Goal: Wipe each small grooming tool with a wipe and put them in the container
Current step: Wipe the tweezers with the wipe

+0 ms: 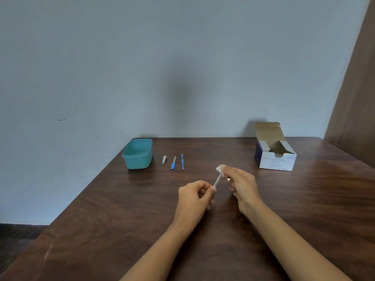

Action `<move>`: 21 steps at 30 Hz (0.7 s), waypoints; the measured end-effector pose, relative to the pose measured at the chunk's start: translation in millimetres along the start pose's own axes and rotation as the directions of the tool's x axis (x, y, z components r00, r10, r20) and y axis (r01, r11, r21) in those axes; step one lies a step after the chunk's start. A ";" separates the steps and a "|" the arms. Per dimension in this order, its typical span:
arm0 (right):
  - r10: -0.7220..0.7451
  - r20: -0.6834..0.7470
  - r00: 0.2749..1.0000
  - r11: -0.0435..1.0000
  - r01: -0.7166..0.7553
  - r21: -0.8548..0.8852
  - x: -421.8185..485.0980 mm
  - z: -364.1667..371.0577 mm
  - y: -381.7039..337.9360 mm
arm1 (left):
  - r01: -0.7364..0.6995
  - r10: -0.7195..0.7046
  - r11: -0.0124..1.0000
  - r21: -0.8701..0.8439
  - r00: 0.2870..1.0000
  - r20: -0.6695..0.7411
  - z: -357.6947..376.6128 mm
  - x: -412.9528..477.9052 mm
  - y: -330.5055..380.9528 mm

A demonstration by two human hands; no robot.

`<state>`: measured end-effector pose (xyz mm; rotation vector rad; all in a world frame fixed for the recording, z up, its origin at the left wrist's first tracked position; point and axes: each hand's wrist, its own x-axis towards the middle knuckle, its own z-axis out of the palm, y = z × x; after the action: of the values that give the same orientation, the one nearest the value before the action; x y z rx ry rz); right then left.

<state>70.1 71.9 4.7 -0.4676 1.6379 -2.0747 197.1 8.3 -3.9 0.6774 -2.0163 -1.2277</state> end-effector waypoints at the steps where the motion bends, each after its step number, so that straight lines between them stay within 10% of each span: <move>1: -0.004 0.001 1.000 1.000 0.004 -0.015 -0.1 0.4 -0.6 | -0.001 0.001 1.000 0.001 1.000 -0.004 0.1 0.5 -0.3; 21: 0.050 -0.016 0.999 0.997 -0.049 0.052 0.2 0.2 -3.4 | -0.013 0.013 1.000 0.007 1.000 -0.023 0.1 2.5 -0.7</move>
<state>69.6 72.3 8.0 -0.3895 1.5857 -2.0849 195.5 6.3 -3.8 0.6775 -2.0038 -1.2007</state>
